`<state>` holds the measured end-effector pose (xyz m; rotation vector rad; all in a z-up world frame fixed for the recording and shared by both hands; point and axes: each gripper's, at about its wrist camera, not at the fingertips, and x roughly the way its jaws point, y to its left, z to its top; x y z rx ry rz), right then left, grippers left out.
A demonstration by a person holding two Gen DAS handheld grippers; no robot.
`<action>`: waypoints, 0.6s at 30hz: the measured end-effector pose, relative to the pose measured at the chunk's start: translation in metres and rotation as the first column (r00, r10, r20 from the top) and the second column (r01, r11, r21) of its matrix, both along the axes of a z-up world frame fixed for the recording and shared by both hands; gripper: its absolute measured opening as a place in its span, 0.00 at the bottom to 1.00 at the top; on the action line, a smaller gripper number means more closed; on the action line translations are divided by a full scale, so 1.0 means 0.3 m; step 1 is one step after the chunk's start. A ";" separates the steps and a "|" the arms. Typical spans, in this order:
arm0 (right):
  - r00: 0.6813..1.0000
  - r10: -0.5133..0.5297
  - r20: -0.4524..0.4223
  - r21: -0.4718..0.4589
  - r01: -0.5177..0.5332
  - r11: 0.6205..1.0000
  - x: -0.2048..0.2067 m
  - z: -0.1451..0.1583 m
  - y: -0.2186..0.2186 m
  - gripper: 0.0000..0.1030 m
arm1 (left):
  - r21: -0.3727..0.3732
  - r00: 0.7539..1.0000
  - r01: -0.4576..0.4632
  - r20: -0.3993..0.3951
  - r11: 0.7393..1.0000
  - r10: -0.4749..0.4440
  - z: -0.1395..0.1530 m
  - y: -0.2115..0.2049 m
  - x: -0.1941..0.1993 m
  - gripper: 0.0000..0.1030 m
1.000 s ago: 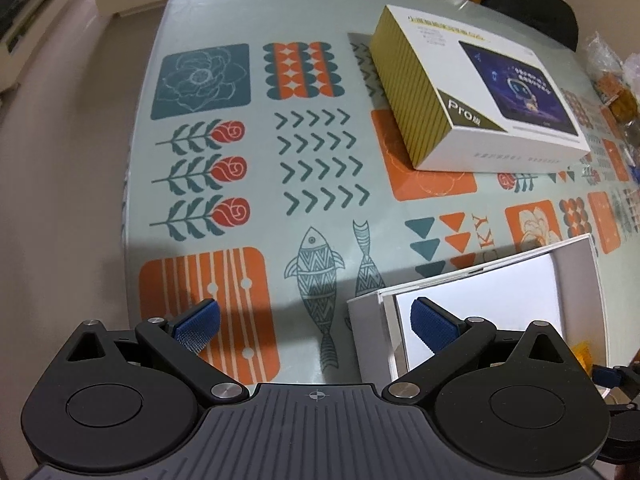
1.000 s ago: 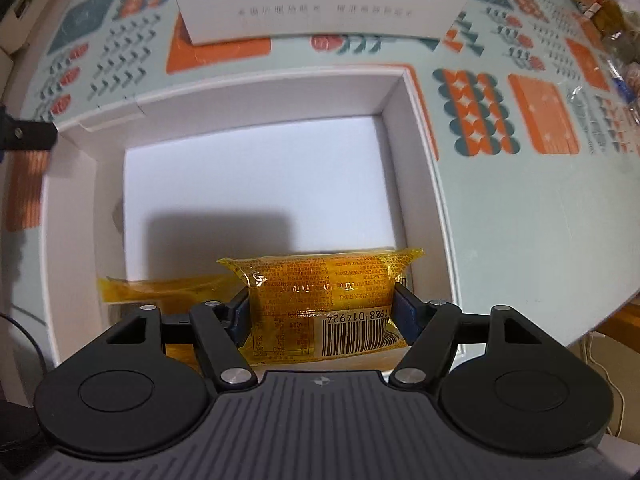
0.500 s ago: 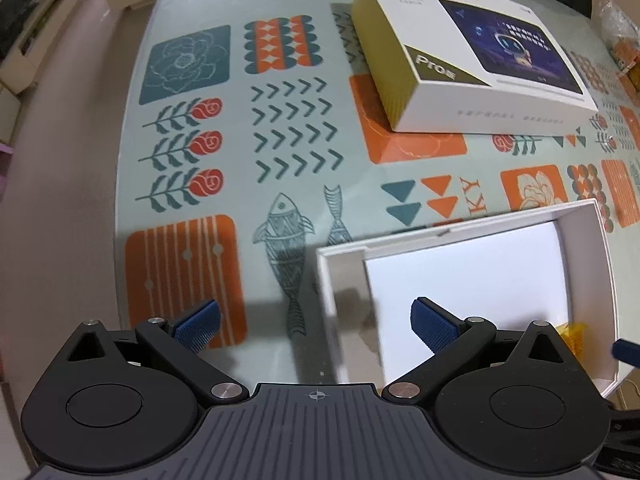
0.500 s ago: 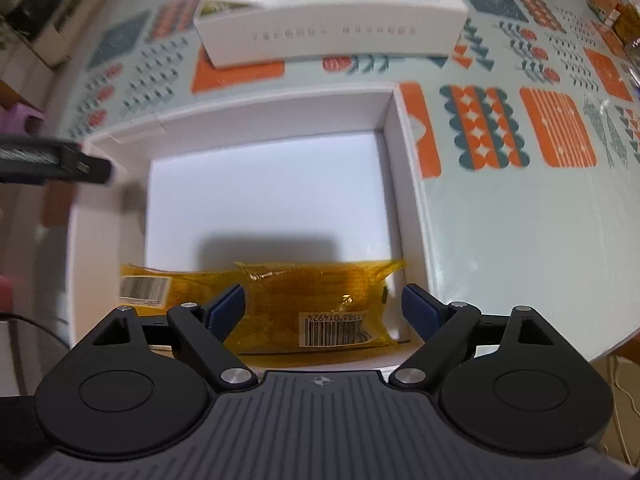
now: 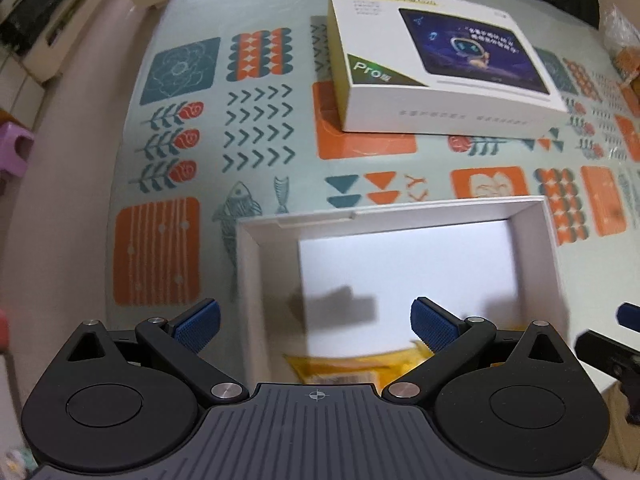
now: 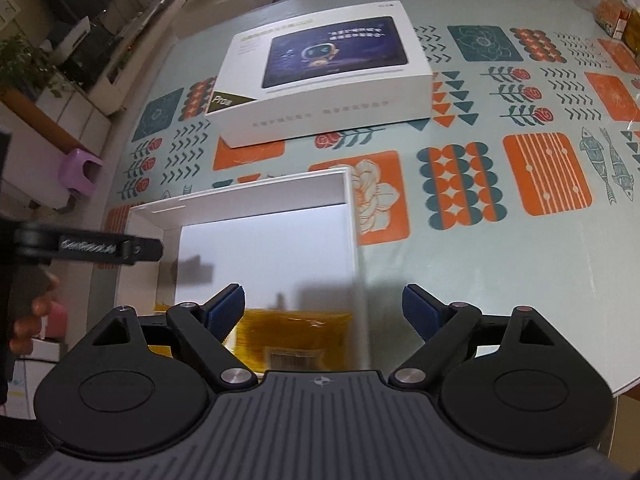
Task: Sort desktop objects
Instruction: 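Open the right tool to drop the packet beside the first one, then move both tools toward the white tablet box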
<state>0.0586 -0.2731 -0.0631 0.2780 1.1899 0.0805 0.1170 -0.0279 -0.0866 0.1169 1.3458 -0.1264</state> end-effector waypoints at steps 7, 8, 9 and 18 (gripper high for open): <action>0.999 0.039 -0.028 -0.059 -0.041 0.997 0.021 -0.007 -0.043 1.00 | 0.017 0.997 -0.083 0.006 0.996 0.083 0.009 -0.027 -0.088 1.00; 0.999 0.043 -0.034 -0.079 -0.045 0.996 0.022 -0.009 -0.042 1.00 | 0.018 0.995 -0.095 0.003 0.995 0.095 0.008 -0.028 -0.099 1.00; 0.998 0.044 -0.036 -0.102 -0.048 0.994 0.020 -0.009 -0.038 1.00 | 0.015 0.994 -0.108 -0.001 0.994 0.108 0.007 -0.029 -0.109 1.00; 0.997 0.069 -0.026 -0.160 -0.072 0.984 0.013 0.001 -0.039 1.00 | 0.018 0.983 -0.184 -0.010 0.983 0.184 0.017 -0.015 -0.180 1.00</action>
